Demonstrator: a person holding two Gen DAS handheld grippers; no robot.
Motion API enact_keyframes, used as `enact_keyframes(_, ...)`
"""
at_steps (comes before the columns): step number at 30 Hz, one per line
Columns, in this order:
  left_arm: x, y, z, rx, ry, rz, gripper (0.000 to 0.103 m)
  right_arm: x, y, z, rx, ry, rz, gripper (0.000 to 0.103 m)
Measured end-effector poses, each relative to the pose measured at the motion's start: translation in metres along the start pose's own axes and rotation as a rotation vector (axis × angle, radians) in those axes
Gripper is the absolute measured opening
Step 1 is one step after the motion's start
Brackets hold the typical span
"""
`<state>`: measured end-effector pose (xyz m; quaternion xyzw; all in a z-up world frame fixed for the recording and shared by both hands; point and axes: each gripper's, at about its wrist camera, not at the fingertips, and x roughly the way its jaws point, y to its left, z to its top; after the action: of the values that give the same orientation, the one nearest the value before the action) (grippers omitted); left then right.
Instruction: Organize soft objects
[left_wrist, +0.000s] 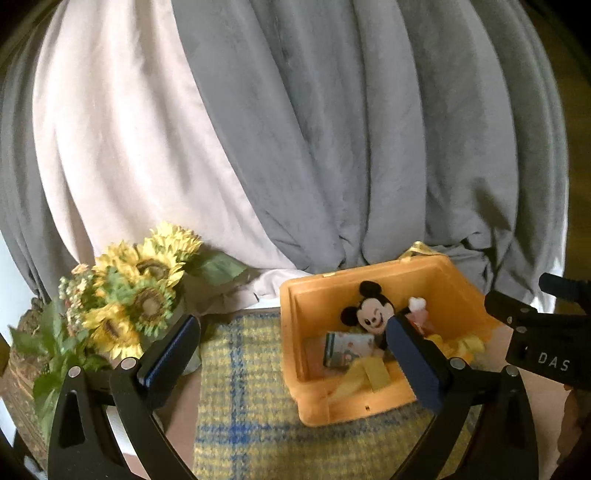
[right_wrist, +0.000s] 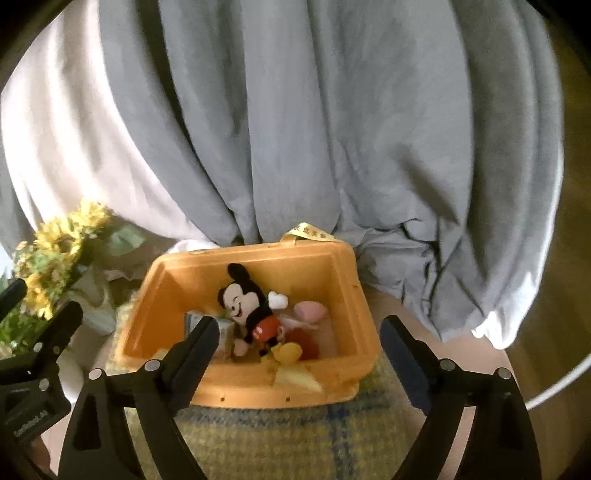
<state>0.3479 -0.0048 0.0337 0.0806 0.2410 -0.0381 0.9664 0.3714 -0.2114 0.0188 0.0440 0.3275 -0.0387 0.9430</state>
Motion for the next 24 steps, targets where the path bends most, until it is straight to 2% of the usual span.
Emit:
enact_keyframes(5,-0.041,0.007,-0.013,-0.047,-0.025,-0.035,0.103,-0.054,0.009,-0.022,-0.005,-0.1,-0.008,0.093)
enact_keyframes(12,-0.104,-0.003,-0.034,-0.048,-0.109,-0.025,0.103,-0.124,0.006,-0.052,-0.032,-0.24,-0.041,0.097)
enact_keyframes(24,-0.206,-0.026,-0.09,-0.078,-0.16,-0.011,0.103,-0.221,-0.012,-0.122,-0.044,-0.297,-0.017,0.097)
